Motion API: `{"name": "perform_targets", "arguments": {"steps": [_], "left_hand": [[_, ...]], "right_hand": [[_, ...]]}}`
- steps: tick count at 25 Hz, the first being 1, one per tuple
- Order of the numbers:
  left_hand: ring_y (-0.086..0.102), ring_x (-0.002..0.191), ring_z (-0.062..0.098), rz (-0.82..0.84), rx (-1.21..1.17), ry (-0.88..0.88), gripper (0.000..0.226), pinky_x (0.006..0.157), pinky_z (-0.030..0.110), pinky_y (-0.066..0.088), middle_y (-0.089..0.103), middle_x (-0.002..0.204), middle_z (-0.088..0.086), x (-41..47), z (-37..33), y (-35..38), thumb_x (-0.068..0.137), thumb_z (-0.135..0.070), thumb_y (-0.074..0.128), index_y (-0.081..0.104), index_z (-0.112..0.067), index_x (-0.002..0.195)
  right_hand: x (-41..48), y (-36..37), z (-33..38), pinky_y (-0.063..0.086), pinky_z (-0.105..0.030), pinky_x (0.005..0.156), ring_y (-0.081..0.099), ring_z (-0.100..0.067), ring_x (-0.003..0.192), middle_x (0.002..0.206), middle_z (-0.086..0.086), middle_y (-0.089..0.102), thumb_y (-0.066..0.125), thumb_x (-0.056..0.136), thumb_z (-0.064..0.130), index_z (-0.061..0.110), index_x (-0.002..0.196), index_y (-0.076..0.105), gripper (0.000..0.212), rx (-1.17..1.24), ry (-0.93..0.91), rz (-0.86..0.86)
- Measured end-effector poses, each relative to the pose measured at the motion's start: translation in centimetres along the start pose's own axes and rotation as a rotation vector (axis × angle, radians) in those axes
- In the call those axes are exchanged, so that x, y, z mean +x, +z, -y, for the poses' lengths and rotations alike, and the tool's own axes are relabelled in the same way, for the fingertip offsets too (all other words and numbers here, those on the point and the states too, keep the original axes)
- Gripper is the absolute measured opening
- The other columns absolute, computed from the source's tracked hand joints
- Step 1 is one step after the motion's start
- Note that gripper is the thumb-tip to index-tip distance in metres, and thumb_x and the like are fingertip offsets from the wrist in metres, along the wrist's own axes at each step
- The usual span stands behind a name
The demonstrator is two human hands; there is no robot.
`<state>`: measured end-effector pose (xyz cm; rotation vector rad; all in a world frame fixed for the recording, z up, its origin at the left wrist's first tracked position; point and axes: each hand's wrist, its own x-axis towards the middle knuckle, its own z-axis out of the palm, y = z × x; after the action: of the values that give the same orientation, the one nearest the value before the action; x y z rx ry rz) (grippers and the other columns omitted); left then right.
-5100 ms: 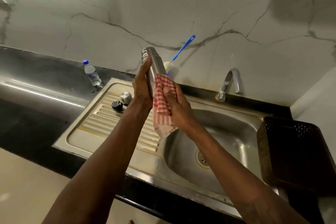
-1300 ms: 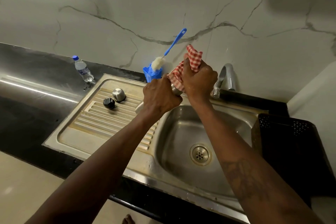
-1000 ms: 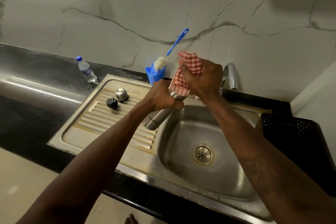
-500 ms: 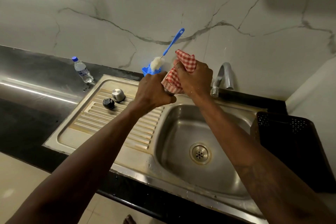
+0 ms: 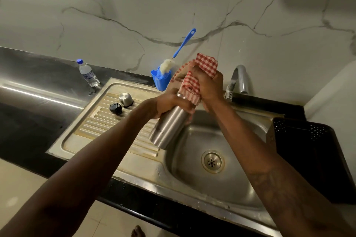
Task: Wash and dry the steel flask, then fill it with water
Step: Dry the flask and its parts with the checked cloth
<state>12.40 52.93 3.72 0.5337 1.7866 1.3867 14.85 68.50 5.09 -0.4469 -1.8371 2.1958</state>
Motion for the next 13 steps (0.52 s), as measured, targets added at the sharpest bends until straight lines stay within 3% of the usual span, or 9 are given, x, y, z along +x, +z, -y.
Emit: {"name": "perform_targets", "arguments": {"steps": [3,4,6,8,9,11,13], "left_hand": [[0.07,0.082,0.023,-0.526,0.846,0.114,0.04,0.069,0.03,0.049,0.068,0.084,-0.005,2.0,0.0,1.6,0.064,-0.043,0.081,0.07,-0.022,0.096],[0.068,0.08,0.023,-0.638,1.05,0.118,0.041,0.067,0.031,0.047,0.065,0.082,-0.007,2.2,0.3,1.7,0.067,-0.05,0.076,0.067,-0.023,0.097],[0.066,0.077,0.026,-0.745,1.24,0.082,0.048,0.068,0.035,0.046,0.062,0.08,-0.004,2.5,1.2,1.3,0.072,-0.054,0.069,0.061,-0.021,0.105],[0.066,0.075,0.027,-0.739,1.236,0.127,0.048,0.068,0.035,0.049,0.063,0.078,-0.002,2.3,1.3,1.0,0.071,-0.053,0.07,0.061,-0.019,0.104],[0.066,0.073,0.026,-0.678,1.153,0.161,0.044,0.066,0.032,0.05,0.063,0.076,-0.002,2.1,0.8,1.1,0.068,-0.051,0.074,0.062,-0.019,0.096],[0.067,0.072,0.024,-0.486,0.799,0.18,0.044,0.063,0.032,0.052,0.068,0.074,0.001,1.7,-0.6,1.2,0.055,-0.048,0.079,0.067,-0.016,0.083],[0.072,0.078,0.027,-0.35,0.392,0.18,0.051,0.074,0.041,0.061,0.074,0.083,0.008,1.3,-1.4,1.4,0.048,-0.041,0.081,0.07,-0.013,0.089]], "right_hand": [[0.0,0.4,-0.4,0.059,-0.042,0.09,0.072,-0.019,0.09,0.097,0.0,0.075,0.059,0.096,0.058,0.021,0.098,0.071,0.039,-0.418,0.005,-0.251],[0.0,0.3,-0.4,0.057,-0.04,0.092,0.069,-0.02,0.093,0.1,-0.001,0.073,0.054,0.099,0.059,0.019,0.104,0.071,0.044,-0.468,0.054,-0.265],[0.2,-0.3,-0.3,0.056,-0.041,0.095,0.067,-0.021,0.096,0.105,-0.002,0.07,0.052,0.1,0.059,0.016,0.111,0.067,0.048,-0.466,0.212,-0.221],[0.0,-0.7,-0.5,0.059,-0.042,0.093,0.07,-0.02,0.094,0.103,-0.001,0.073,0.058,0.095,0.064,0.016,0.106,0.069,0.05,-0.486,0.207,-0.213],[-0.2,-0.7,-0.6,0.061,-0.041,0.089,0.071,-0.017,0.089,0.099,0.0,0.075,0.062,0.09,0.066,0.016,0.101,0.073,0.053,-0.506,0.091,-0.248],[-0.5,-0.8,-0.1,0.063,-0.039,0.08,0.074,-0.014,0.078,0.086,0.003,0.077,0.07,0.085,0.063,0.02,0.09,0.077,0.044,-0.407,-0.142,-0.288],[0.0,-1.3,1.2,0.064,-0.042,0.077,0.077,-0.018,0.078,0.082,0.001,0.078,0.08,0.085,0.04,0.02,0.085,0.077,0.02,-0.104,-0.163,-0.115]]}}
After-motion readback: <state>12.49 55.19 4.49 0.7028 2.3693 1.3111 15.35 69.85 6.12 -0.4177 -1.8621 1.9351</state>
